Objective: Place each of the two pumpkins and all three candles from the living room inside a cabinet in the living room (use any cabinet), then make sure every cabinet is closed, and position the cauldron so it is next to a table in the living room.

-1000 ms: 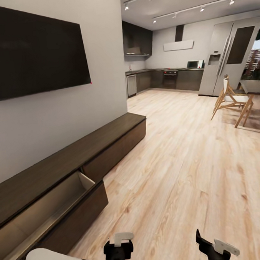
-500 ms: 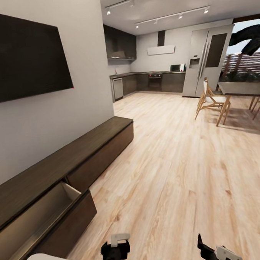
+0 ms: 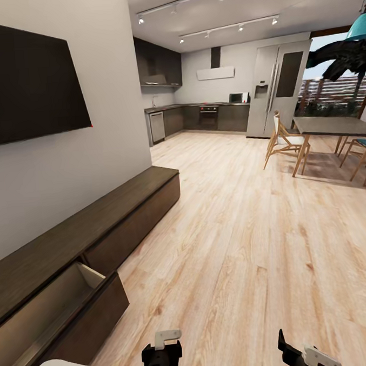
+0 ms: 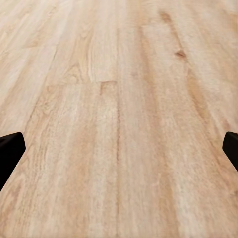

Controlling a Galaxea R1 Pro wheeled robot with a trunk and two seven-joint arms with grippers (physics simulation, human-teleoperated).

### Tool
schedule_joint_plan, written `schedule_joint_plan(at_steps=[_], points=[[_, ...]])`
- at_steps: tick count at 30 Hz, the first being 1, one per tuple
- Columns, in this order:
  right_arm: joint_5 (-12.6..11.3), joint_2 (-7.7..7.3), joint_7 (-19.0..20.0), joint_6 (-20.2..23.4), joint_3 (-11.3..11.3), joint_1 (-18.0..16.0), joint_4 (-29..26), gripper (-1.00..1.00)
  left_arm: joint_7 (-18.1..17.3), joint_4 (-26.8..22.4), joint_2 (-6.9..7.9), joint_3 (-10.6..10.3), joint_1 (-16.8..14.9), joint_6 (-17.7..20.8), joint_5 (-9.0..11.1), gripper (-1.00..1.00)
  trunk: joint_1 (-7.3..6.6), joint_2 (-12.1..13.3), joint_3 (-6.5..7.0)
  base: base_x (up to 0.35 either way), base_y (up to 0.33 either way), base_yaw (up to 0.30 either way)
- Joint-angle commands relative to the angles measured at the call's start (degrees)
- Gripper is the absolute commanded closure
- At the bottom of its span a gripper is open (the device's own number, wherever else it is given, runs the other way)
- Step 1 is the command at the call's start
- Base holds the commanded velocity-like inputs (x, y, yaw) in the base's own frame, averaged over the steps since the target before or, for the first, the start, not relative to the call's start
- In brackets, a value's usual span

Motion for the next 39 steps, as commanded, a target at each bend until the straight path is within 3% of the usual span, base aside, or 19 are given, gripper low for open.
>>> schedule_joint_plan(at_steps=[1, 10, 17, 19, 22, 23, 24, 27, 28, 30, 31, 33, 34, 36, 39], points=[[-0.14, 0.03, -0.08, -0.16, 0.06, -0.03, 0.06, -1.0, 0.16, -0.07, -0.04, -0.4, -0.11, -0.31, 0.29, -1.0, -0.01, -0.03, -0.05, 0.0, 0.0, -0.002], [-0.04, 0.08, -0.05, -0.16, 0.14, -0.03, 0.1, -1.0, 0.25, 0.06, -0.04, -0.4, -0.11, -0.35, 0.37, -1.0, -0.01, -0.03, 0.32, 0.0, 0.0, -0.12], [0.16, -0.01, 0.05, -0.67, 0.02, -0.03, 1.39, -1.0, 0.29, 4.1, 0.04, -0.35, 0.53, -0.25, 0.42, -1.0, -0.01, -0.03, 0.75, 0.0, 0.0, -0.199], [0.28, -0.1, 0.45, -2.51, -0.01, -0.03, 3.76, -1.0, 0.27, 5.8, 0.08, -0.37, 0.63, 0.2, 0.61, -1.0, -0.01, -0.03, 0.88, 0.0, 0.0, -0.203], [1.59, -0.14, 2.45, -10.63, -0.04, -0.03, 9.83, -1.0, 0.17, 8.58, 0.12, -0.33, 2.61, 1.37, 2.82, -1.0, -0.01, -0.03, 1.05, 0.0, 0.0, -0.211], [2.56, -0.09, 3.31, -16.28, -0.04, -0.03, 13.2, -1.0, 0.1, 10.05, 0.13, -0.34, 4.02, 1.75, 4.34, -1.0, -0.01, -0.03, 1.11, 0.0, 0.0, -0.216], [3.04, -0.08, 3.65, -18.89, -0.04, -0.03, 15.07, -1.0, 0.06, 10.72, 0.13, -0.33, 4.86, 1.89, 5.0, -1.0, -0.01, -0.03, 1.17, 0.0, 0.0, -0.217], [3.72, -0.03, 4.17, -22.04, 0.02, -0.03, 18.25, -1.0, -0.61, 11.57, 0.45, -0.32, 6.98, 1.97, 5.8, -1.0, -0.01, -0.03, 1.34, 0.0, 0.0, -0.218], [4.51, -0.13, 5.28, -23.12, 0.05, -0.03, 19.71, -1.0, -4.5, 12.15, 1.79, -0.32, 9.73, 1.47, 6.2, -1.0, -0.01, -0.03, 1.4, 0.0, 0.0, -0.233], [4.82, -0.25, 6.44, -23.28, 0.07, -0.03, 20.0, -1.0, -8.83, 13.0, 2.98, -0.32, 10.75, 1.24, 6.88, -1.0, -0.01, -0.03, 1.5, 0.0, 0.0, -0.237], [5.02, -0.38, 8.1, -23.36, 0.1, -0.03, 20.18, -1.0, -16.63, 14.52, 4.06, -0.32, 11.39, 1.2, 10.1, -1.0, -0.01, -0.03, 1.55, 0.0, 0.0, -0.243], [5.08, -0.46, 8.75, -23.34, 0.12, -0.03, 20.25, -1.0, -21.42, 16.11, 4.52, -0.32, 11.61, 1.4, 13.48, -1.0, -0.01, -0.03, 1.62, 0.0, 0.0, -0.246], [5.11, -0.51, 9.09, -23.11, 0.13, -0.03, 20.28, -1.0, -24.99, 17.72, 4.8, -0.32, 11.72, 1.47, 16.53, -1.0, -0.01, -0.03, 1.66, 0.0, 0.0, -0.248], [5.13, -0.6, 9.26, -22.72, 0.14, -0.03, 20.29, -1.0, -27.79, 18.81, 5.5, -0.27, 11.78, 1.48, 18.66, -1.0, -0.01, -0.03, 1.7, 0.0, 0.0, -0.251], [5.15, -1.57, 9.47, -22.3, 0.14, -0.03, 20.29, -1.0, -35.36, 19.68, 8.21, -0.31, 11.83, 1.89, 21.42, -1.0, -0.01, -0.03, 1.73, 0.0, 0.0, -0.259]])
